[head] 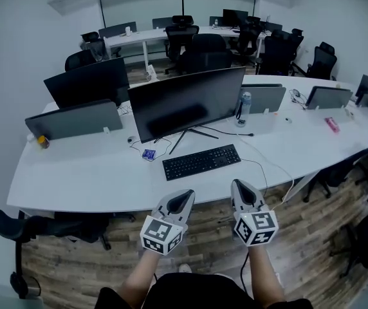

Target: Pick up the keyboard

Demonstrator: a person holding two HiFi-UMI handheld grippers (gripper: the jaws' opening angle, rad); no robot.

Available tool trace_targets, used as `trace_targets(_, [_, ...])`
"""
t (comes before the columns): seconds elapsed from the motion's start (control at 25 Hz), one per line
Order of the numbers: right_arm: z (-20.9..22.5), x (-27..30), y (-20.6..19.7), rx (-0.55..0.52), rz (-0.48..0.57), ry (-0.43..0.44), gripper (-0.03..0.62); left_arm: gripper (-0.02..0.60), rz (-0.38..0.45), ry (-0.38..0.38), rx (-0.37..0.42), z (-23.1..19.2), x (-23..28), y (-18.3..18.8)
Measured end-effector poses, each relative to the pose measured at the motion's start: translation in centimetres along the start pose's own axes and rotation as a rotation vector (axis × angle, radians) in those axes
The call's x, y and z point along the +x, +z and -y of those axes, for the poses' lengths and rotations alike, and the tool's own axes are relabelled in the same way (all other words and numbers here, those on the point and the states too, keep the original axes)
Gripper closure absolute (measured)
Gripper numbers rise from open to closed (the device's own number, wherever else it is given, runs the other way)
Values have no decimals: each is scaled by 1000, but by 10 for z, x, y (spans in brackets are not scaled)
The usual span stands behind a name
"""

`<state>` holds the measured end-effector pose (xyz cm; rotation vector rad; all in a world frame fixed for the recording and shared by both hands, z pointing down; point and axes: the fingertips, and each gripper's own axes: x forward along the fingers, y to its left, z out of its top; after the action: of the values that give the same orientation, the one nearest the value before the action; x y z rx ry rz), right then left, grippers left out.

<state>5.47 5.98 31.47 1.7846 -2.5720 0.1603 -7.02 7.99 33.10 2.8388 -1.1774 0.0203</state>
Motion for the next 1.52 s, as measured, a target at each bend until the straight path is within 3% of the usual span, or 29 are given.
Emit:
trace_targets(0.64, [-9, 48, 0, -50, -33, -2, 589, 572, 17, -43, -29, -43, 23, 0])
trace_targets(1.12, [13, 86, 1, -41, -34, 37, 589, 572, -12, 24, 14, -77, 55, -3])
trace_targets(1.52, [50, 114, 3, -31, -28, 47, 589, 572, -22, 29, 13, -87, 101, -7])
